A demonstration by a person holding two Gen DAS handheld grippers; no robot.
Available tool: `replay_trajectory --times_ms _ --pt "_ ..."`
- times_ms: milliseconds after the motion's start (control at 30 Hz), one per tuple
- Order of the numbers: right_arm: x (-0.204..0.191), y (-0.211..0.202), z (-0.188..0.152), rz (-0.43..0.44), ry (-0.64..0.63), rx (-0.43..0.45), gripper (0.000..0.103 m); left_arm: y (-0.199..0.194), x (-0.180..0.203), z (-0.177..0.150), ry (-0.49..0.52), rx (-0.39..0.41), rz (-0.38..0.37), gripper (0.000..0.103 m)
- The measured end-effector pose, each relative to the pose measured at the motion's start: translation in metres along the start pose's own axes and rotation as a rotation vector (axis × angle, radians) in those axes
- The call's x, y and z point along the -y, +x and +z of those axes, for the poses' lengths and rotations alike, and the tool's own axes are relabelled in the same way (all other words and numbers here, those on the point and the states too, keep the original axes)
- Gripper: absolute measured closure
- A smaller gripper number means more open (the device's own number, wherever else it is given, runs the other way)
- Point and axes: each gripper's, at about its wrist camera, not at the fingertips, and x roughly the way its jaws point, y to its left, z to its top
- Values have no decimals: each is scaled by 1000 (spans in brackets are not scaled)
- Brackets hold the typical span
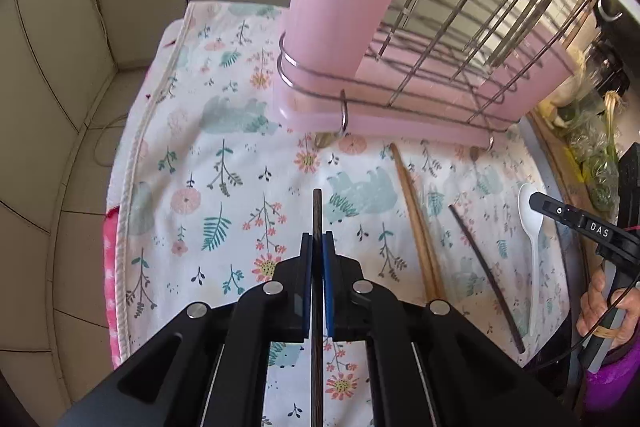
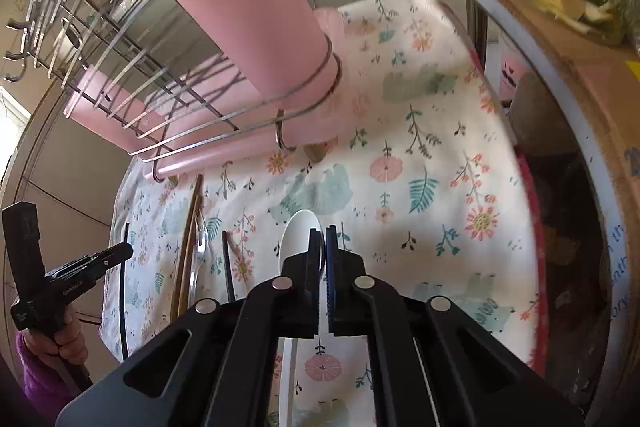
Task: Organize utensils
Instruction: 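Lift the dark chopstick with the left gripper while the right gripper lifts the white spoon to the cup, then drop the dark chopstick in the cup with left gripper while right drops the white spoon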
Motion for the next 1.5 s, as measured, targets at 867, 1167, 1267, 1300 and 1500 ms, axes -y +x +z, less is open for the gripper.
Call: replay_trajectory --times_ms 867,1167,1267,1300,1500 --pt "-76 -183 82 -96 -201 934 100 -218 14 75 -65 720 -95 99" --pt "-91 -162 109 -132 -261 1048 100 -229 15 121 -78 811 -102 99" --pt "-87 -148 113 -144 -255 1054 100 -216 15 131 -76 816 -89 99" --pt "-86 -145 113 -153 -254 1057 100 -212 15 133 -74 816 -81 99" --pt "-80 -117 111 -205 -256 1042 100 -178 10 142 -84 780 -59 99"
